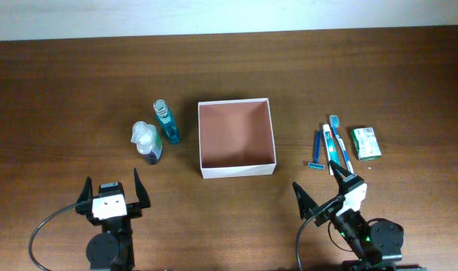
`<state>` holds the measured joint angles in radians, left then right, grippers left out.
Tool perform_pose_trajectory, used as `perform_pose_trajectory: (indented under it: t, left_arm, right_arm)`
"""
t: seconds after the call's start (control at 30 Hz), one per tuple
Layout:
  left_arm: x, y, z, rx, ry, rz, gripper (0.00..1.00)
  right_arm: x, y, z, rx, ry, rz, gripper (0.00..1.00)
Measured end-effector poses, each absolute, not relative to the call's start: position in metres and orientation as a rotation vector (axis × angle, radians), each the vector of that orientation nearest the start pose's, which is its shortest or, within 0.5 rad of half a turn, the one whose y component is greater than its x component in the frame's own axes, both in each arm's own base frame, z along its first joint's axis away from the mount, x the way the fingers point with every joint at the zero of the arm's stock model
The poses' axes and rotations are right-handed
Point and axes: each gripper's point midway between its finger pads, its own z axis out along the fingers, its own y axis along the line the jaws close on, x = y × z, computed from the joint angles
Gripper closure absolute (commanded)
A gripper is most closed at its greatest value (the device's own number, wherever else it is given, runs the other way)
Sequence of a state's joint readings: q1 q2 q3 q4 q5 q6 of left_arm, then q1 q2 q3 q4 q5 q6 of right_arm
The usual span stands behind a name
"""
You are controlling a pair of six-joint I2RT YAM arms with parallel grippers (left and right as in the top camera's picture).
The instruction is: Pack container
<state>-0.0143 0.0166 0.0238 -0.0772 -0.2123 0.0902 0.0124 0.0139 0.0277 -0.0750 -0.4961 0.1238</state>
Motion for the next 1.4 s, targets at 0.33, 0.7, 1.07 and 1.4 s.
perform_pose_trajectory:
  t: [0.33,0.7,1.07,1.4]
  left_arm:
    - [0.243,0.033,0.163,-0.077,1.642,0.232,0.01]
    - [0.243,0.032,0.162,-0.075,1.642,0.23,0.0]
    - [0.243,0.032,0.162,-0.074,1.642,0.229,0.01]
    - [0.243,0.032,0.162,-0.074,1.642,0.229,0.0]
  right_arm:
    - [0.226,0.079,0.188,-0.155,1.62,0.585,0.01]
    - [0.287,0.06,0.302,0.007,1.809,0.514,0.02]
    - [0.408,0.058,0.25,0.126,2.201,0.511,0.02]
    - [0.44,0.047,0.138,0.071,2.441,0.371,0.0]
